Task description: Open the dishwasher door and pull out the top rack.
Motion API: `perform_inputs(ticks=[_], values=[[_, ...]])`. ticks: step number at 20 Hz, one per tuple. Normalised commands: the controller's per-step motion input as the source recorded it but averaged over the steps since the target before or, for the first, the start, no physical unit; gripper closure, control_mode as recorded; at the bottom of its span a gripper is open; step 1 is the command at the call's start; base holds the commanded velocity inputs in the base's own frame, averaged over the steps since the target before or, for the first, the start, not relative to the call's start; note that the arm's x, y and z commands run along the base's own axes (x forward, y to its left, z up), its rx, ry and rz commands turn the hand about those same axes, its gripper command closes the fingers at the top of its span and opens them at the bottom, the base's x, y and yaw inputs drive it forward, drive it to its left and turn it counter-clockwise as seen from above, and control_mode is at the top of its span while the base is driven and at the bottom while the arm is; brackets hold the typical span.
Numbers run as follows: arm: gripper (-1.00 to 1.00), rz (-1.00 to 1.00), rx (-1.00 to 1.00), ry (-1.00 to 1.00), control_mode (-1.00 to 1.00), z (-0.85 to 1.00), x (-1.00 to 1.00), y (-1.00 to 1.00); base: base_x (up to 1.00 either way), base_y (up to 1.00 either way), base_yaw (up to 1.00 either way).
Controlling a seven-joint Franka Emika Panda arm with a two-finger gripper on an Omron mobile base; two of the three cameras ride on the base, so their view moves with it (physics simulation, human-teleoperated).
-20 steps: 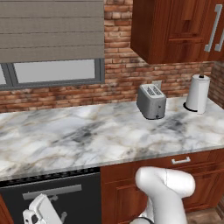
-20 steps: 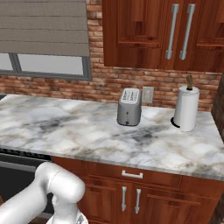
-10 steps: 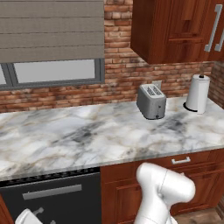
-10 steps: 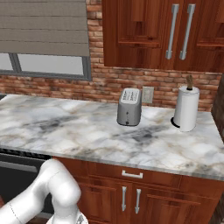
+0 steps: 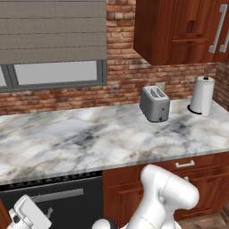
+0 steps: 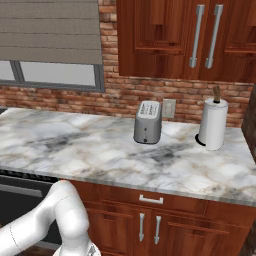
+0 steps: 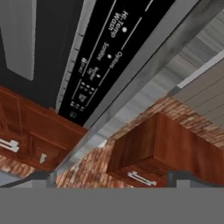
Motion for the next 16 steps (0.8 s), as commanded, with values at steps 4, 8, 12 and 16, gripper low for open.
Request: perform_inputs(ticks=[4, 8, 12, 16], values=[[-1.0, 0.08, 0.0, -0.02, -1.0, -0.6, 0.44, -0.06, 0.0, 0.0, 0.0], [-1.0, 0.2, 0.0, -0.03, -1.0, -0.96, 0.28, 0.0, 0.0, 0.0, 0.0], [-1.0, 0.25, 0.0, -0.06, -1.0, -0.94, 0.16, 0.0, 0.0, 0.0, 0.0], [-1.0, 0.27, 0.0, -0.07, -1.0, -0.71, 0.46, 0.0, 0.0, 0.0, 0.0]])
